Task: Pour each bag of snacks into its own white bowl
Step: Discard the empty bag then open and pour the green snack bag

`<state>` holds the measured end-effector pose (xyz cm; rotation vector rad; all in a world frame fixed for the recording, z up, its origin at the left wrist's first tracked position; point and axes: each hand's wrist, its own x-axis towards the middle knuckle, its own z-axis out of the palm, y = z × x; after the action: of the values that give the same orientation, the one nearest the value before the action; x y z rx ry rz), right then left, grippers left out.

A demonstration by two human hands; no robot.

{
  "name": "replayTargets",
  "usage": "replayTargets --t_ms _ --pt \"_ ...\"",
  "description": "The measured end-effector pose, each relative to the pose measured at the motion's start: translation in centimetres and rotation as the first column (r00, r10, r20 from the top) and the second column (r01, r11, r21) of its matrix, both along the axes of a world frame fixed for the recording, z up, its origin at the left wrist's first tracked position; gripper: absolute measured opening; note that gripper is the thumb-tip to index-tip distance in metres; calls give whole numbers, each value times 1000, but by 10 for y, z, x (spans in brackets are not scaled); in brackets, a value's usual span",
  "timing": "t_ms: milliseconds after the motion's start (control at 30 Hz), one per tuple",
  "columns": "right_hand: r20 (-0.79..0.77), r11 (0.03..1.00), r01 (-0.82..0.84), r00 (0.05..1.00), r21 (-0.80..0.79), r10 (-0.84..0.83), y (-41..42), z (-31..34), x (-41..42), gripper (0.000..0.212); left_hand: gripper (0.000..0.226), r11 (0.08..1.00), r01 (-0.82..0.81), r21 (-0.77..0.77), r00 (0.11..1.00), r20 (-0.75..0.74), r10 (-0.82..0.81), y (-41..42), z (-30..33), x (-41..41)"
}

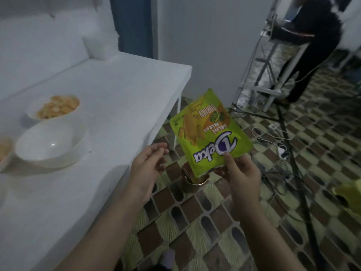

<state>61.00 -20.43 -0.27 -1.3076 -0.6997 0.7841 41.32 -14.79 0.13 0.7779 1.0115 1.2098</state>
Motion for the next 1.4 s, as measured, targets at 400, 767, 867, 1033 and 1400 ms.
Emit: replayTargets --t_ms 400,767,867,1033,1400 --pt "383 921 170 923 -350 -24 101 -100 120 25 16 962 213 -172 928 -272 -254 163 -90 124" --pt "555 719 139 738 -681 383 203 -260 186 24 17 923 128 -363 897 -354 -264 247 -228 185" --pt "556 708 97 696 -700 455 242 -328 194 34 17 923 88 -374 897 -374 -237 264 -293 194" --pt "601 650 89 490 -755 631 300 -456 194 16 16 914 26 -406 882 -421 -212 283 -410 200" --pt "600 802 -17 655 -597 460 328 -501 150 22 16 929 49 -366 883 -419 -211 286 -441 204"
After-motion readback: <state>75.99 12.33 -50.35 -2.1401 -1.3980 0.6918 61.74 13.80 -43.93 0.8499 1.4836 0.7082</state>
